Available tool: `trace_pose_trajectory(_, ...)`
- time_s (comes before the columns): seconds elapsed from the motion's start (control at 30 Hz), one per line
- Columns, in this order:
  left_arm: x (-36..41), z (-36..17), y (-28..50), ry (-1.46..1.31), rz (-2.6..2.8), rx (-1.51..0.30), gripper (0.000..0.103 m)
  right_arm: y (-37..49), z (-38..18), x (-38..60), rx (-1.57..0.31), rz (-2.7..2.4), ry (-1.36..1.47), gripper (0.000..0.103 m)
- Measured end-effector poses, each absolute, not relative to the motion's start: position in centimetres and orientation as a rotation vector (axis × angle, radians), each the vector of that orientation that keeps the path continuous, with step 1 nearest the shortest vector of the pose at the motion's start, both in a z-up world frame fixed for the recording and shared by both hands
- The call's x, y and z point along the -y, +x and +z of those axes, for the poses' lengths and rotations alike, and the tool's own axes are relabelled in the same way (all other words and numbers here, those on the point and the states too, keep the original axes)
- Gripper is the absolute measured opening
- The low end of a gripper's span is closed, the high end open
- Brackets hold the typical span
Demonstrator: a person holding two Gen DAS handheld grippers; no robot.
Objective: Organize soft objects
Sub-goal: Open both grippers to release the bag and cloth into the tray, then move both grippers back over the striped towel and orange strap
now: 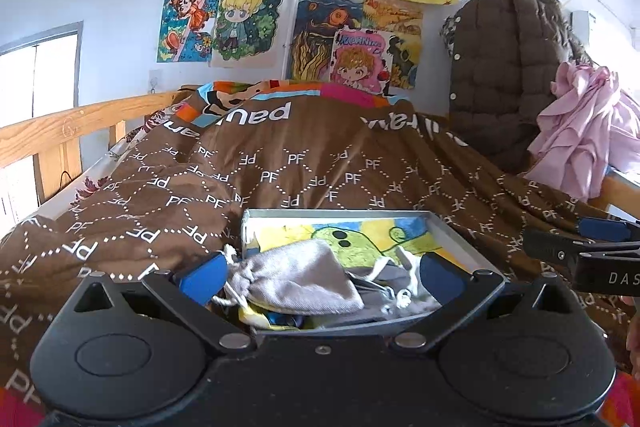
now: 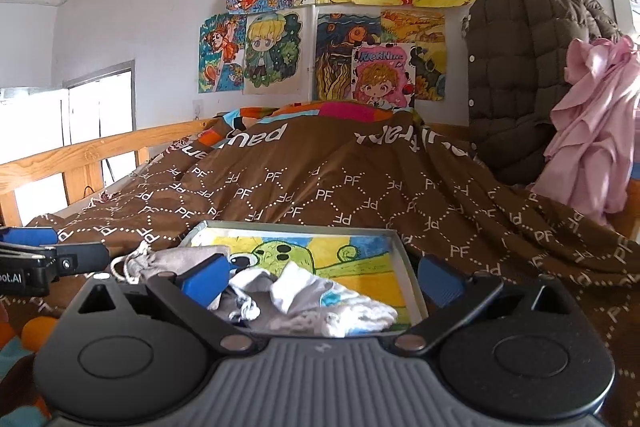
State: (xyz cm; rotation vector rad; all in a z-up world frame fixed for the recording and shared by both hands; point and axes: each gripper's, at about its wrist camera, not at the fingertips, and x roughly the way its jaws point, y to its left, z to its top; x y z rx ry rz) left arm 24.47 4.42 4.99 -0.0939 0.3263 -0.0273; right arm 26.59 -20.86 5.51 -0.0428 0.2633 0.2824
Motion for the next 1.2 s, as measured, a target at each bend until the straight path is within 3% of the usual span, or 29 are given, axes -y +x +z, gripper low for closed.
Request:
trace_pose_trajectory(0.4, -2.8, 4.0, 18.8, -0.072, -0.059, -0.331, 0.102, 20.2, 2.7, 22.7, -0.319, 0.259, -0.062, 0.103)
trace_pose_trajectory(1.2, -0.8, -0.5, 14.0, -0.088, 0.011, -0.463, 0.102, 17.1, -1.2, 21.9, -0.449, 0.323, -0.086, 0.103)
